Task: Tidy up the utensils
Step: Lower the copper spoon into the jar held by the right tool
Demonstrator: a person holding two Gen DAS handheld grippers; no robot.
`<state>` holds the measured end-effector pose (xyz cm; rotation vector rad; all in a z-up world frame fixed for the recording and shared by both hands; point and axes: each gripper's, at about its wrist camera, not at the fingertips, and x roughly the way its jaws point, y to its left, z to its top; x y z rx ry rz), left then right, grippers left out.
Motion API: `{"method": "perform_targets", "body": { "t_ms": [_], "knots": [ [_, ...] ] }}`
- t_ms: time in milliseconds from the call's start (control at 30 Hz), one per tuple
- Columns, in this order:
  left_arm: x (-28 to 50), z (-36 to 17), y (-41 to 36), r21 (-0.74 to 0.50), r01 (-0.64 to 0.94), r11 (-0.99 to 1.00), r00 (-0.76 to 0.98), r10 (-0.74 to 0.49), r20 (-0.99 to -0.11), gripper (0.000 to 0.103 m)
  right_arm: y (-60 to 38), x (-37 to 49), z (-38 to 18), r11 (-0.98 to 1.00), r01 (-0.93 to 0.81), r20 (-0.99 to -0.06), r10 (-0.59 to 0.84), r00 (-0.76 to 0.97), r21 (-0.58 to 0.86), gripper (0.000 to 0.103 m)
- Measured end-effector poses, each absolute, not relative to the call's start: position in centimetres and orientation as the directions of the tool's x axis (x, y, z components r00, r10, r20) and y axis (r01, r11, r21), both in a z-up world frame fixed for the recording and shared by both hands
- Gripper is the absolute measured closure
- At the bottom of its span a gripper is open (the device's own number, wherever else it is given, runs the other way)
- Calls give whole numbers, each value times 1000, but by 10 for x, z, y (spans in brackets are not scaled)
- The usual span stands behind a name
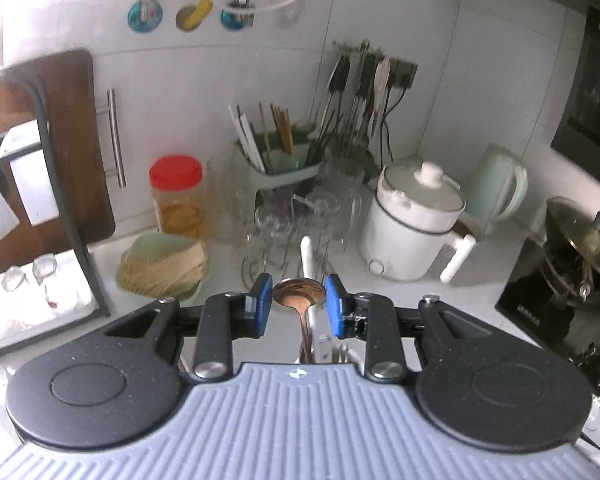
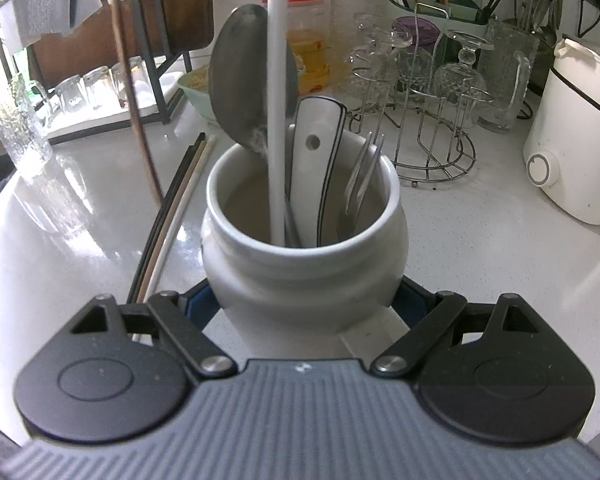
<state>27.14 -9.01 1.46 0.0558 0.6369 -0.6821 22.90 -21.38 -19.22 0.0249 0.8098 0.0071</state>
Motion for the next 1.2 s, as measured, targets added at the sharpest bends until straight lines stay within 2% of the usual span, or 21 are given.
{"method": "perform_targets", "body": {
  "t_ms": [133,367,700,933,1200],
  "knots": [
    [272,19,-95,-158,612,775,603,-587,-540,70,-211,231,-192,1000,-19,-726,27,687,20,12],
    [281,-8,-113,-128,622,772,588,-569,-575,70,-206,235,-192,998,-59,-729,50,683,13,12],
    [288,-34,-132,-106,662,742,487,-533,-692,70,-205,236,-192,998,-65,-726,57,685,17,12],
    [302,-52,-145,-160,678,717,354,-509,-784,70,-204,235,-193,998,-61,-726,54,686,16,12],
    [308,-65,-169,-129,723,679,261,-441,-858,70,-203,235,-193,998,-65,-727,51,685,10,12]
  ]
}}
